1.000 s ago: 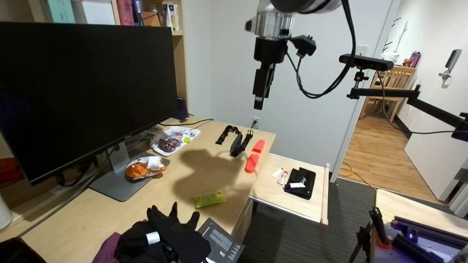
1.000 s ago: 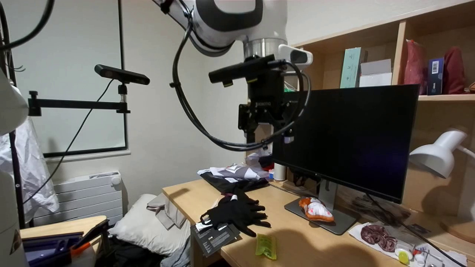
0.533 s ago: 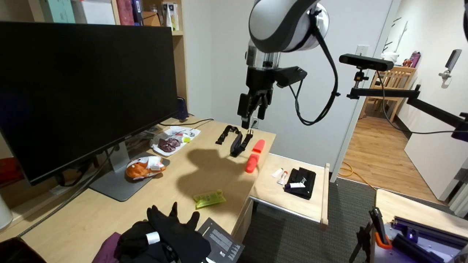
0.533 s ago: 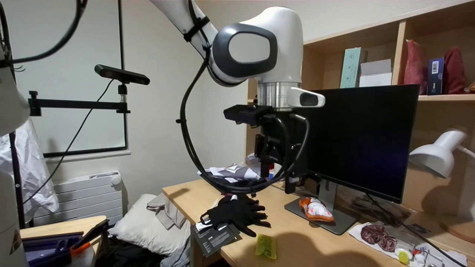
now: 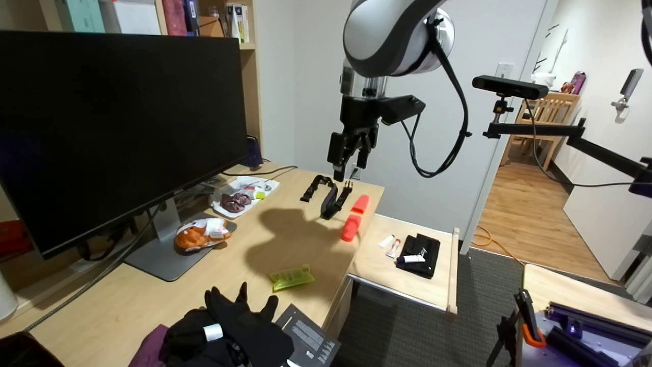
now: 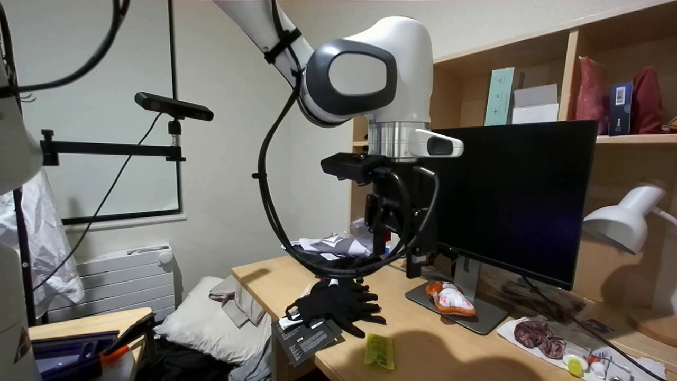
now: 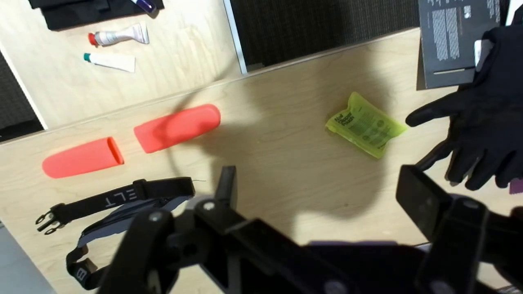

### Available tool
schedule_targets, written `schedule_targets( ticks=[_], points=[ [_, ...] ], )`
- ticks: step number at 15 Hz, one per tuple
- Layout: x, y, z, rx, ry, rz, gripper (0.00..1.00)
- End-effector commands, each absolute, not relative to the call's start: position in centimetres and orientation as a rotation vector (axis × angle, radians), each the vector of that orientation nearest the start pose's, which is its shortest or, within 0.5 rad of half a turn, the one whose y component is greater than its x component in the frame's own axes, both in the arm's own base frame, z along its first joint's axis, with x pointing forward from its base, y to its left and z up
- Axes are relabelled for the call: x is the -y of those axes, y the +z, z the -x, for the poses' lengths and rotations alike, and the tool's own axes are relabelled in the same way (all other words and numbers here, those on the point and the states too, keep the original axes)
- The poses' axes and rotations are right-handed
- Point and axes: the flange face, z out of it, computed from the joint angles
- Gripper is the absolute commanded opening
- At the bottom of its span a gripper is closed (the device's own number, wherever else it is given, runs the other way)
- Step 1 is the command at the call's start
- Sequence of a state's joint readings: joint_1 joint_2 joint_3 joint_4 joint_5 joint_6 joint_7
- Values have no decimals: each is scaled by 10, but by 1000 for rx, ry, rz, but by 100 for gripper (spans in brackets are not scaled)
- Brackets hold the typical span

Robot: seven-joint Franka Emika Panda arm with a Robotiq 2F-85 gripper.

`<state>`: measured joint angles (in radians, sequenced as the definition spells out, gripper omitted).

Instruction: Pick the orange object and put it on the drawer tray

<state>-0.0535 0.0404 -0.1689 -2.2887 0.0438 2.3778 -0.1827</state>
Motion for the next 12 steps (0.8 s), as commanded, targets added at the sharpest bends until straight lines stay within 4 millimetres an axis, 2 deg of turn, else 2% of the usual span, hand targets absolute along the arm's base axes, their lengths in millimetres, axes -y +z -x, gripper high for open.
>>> schedule_targets(
  ticks=[1,6,12],
  points=[
    [111,336,-513,-395,-171,3064,100],
    [118,323,-524,-776,-203,2949,100],
    [145,296,-557,-1216,-230,2790,100]
  ],
)
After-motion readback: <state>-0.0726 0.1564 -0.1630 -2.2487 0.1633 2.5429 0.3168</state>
